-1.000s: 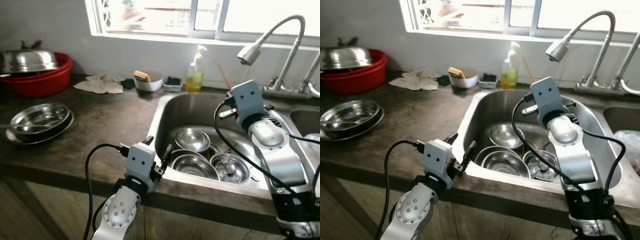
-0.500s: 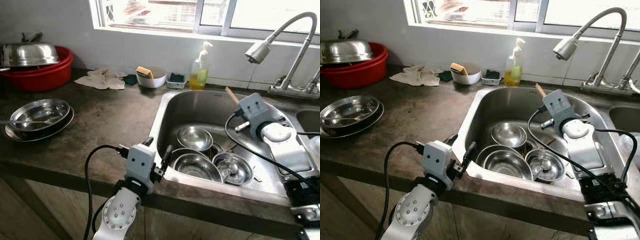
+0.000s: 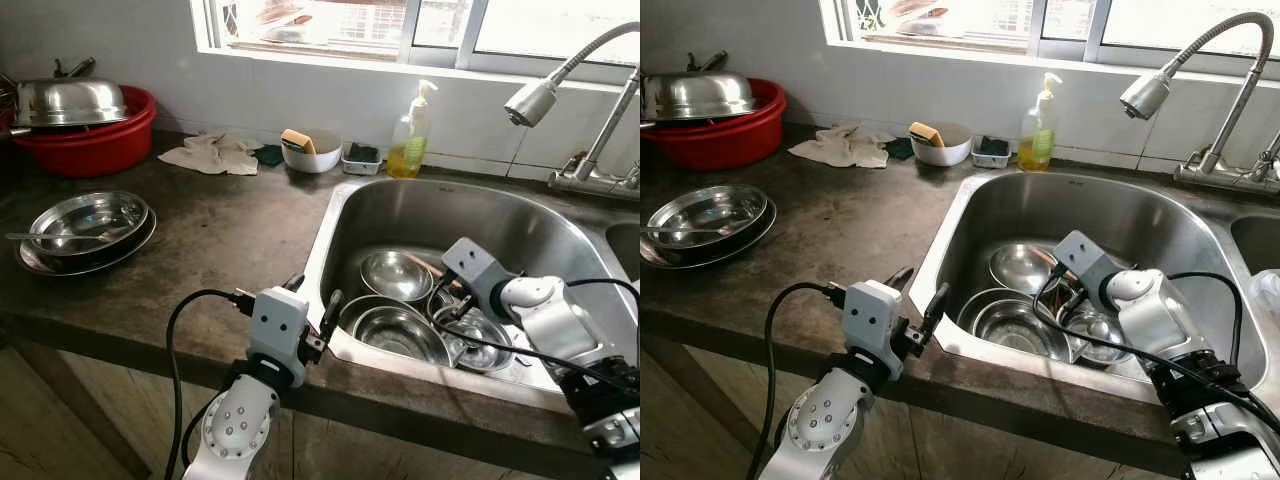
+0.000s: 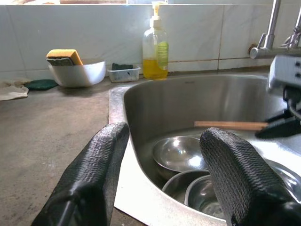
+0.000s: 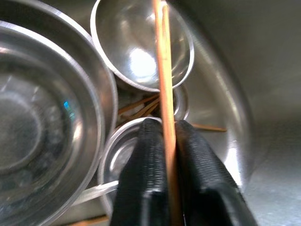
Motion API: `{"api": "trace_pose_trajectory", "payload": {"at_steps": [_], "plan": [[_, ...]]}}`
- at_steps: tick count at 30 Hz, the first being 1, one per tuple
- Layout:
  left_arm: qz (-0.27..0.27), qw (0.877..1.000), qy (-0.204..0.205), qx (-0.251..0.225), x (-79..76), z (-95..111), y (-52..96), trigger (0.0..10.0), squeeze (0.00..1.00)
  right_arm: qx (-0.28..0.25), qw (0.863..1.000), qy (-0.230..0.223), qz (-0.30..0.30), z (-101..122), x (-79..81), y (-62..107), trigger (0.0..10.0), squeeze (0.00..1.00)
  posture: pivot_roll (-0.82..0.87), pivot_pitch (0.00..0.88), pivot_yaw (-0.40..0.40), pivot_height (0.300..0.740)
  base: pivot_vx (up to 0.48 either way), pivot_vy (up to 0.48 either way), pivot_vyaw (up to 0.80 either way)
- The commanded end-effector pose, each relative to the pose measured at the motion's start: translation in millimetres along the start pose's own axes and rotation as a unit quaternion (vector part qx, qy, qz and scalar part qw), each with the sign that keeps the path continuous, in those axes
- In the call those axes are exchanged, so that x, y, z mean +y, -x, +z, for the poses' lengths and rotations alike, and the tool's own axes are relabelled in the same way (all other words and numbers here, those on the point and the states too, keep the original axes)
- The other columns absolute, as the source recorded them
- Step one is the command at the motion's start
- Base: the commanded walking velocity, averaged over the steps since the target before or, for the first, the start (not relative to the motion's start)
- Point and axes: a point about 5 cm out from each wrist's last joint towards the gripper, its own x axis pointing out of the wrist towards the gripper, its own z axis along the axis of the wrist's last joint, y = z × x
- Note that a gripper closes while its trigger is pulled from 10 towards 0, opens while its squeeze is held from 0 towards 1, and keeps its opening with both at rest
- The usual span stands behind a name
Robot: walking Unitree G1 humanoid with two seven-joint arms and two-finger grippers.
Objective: Kitchen organization
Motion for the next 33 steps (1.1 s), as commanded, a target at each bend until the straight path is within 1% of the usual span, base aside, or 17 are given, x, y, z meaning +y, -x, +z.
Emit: {"api": "trace_pose_trajectory", "payload": {"at_steps": [1, 12, 13, 14, 15, 16, 17, 18, 19, 20, 24, 25, 26, 28, 29, 30, 33], "plan": [[0.003, 1.000, -0.002, -0.005, -0.4, 4.1, 0.8, 10.0, 0.00, 0.004, 1.000, 0.003, 0.001, -1.8, -2.5, 0.6, 10.0, 1.00, 0.04, 0.043, -0.067, 0.740, 0.000, 0.000, 0.00], [0.004, 1.000, -0.002, -0.006, -0.3, 4.2, -0.8, 10.0, 0.00, -0.044, 0.998, -0.039, -0.017, 14.2, 1.3, 4.9, 10.0, 1.00, 0.04, 0.039, -0.069, 0.740, 0.000, 0.000, 0.00], [0.004, 1.000, -0.002, -0.006, -0.7, 4.1, -1.0, 10.0, 0.00, -0.053, 0.997, -0.045, -0.025, 16.7, 2.5, 5.8, 10.0, 0.85, 0.04, 0.036, -0.069, 0.740, 0.000, 0.000, 0.00], [0.005, 1.000, -0.002, -0.006, -0.6, 4.0, -1.4, 10.0, 0.00, -0.082, 0.994, -0.058, -0.043, 23.4, 3.6, 8.3, 10.0, 0.00, 0.04, 0.036, -0.071, 0.740, 0.000, 0.000, 0.00], [0.005, 1.000, -0.002, -0.006, -0.6, 4.0, -1.4, 10.0, 0.00, -0.082, 0.994, -0.058, -0.043, 23.4, 3.6, 8.3, 10.0, 0.00, 0.04, 0.036, -0.071, 0.740, 0.000, 0.000, 0.00], [0.007, 1.000, -0.003, -0.007, 0.2, 4.1, -1.7, 10.0, 0.00, -0.128, 0.986, -0.076, -0.078, 33.8, 2.4, 14.0, 10.0, 0.00, 0.04, 0.034, -0.070, 0.740, 0.000, 0.000, 0.00], [0.008, 1.000, -0.004, -0.007, 0.7, 4.0, -1.9, 10.0, 0.00, -0.148, 0.981, -0.086, -0.095, 38.2, 1.1, 17.3, 10.0, 0.00, 0.04, 0.032, -0.071, 0.740, 0.000, 0.000, 0.00], [0.008, 1.000, -0.004, -0.007, 1.2, 4.1, -2.0, 10.0, 0.00, -0.192, 0.968, -0.107, -0.122, 45.8, 0.2, 25.3, 10.0, 0.00, 0.04, 0.032, -0.071, 0.740, 0.000, 0.000, 0.00], [0.008, 1.000, -0.004, -0.007, 1.2, 4.1, -2.0, 10.0, 0.00, -0.192, 0.968, -0.107, -0.122, 45.8, 0.2, 25.3, 10.0, 0.00, 0.04, 0.032, -0.071, 0.740, 0.000, 0.000, 0.00], [0.009, 1.000, -0.004, -0.008, 1.7, 4.4, -2.4, 10.0, 0.00, -0.224, 0.954, -0.136, -0.143, 49.2, 0.3, 33.5, 10.0, 0.00, 0.04, 0.028, -0.072, 0.740, 0.000, 0.000, 0.00], [0.009, 1.000, -0.004, -0.009, 2.2, 4.3, -2.8, 10.0, 0.00, -0.242, 0.944, -0.156, -0.161, 50.3, 1.7, 40.6, 10.0, 0.00, 0.03, 0.025, -0.065, 0.740, 0.000, 0.000, 0.00], [0.010, 1.000, -0.005, -0.009, 2.5, 4.1, -3.2, 10.0, 0.00, -0.274, 0.925, -0.186, -0.184, 53.0, 4.8, 50.5, 10.0, 0.00, 0.02, 0.023, -0.066, 0.740, 0.000, 0.000, 0.00], [0.010, 1.000, -0.005, -0.009, 2.5, 4.1, -3.2, 10.0, 0.00, -0.274, 0.925, -0.186, -0.184, 53.0, 4.8, 50.5, 10.0, 0.00, 0.02, 0.023, -0.066, 0.740, 0.000, 0.000, 0.00], [0.009, 1.000, -0.005, -0.007, 2.6, 3.3, -3.6, 10.0, 0.00, -0.312, 0.900, -0.213, -0.218, 55.7, 14.3, 62.9, 10.0, 0.00, 0.02, 0.022, -0.058, 0.740, 0.000, 0.000, 0.00], [0.009, 1.000, -0.005, -0.007, 2.8, 2.9, -4.1, 10.0, 0.00, -0.342, 0.878, -0.234, -0.241, 56.7, 25.8, 73.1, 10.0, 0.00, 0.02, 0.021, -0.055, 0.740, 0.000, 0.000, 0.00], [0.009, 1.000, -0.005, -0.007, 2.8, 2.9, -4.1, 10.0, 0.00, -0.342, 0.878, -0.234, -0.241, 56.7, 25.8, 73.1, 10.0, 0.00, 0.02, 0.021, -0.055, 0.740, 0.000, 0.000, 0.00], [0.006, 1.000, -0.003, -0.005, 2.6, 2.2, -4.6, 10.0, 0.00, -0.366, 0.857, -0.270, -0.242, 56.1, 37.4, 81.9, 10.0, 0.00, 0.01, 0.016, -0.049, 0.740, 0.000, 0.000, 0.00]]}}
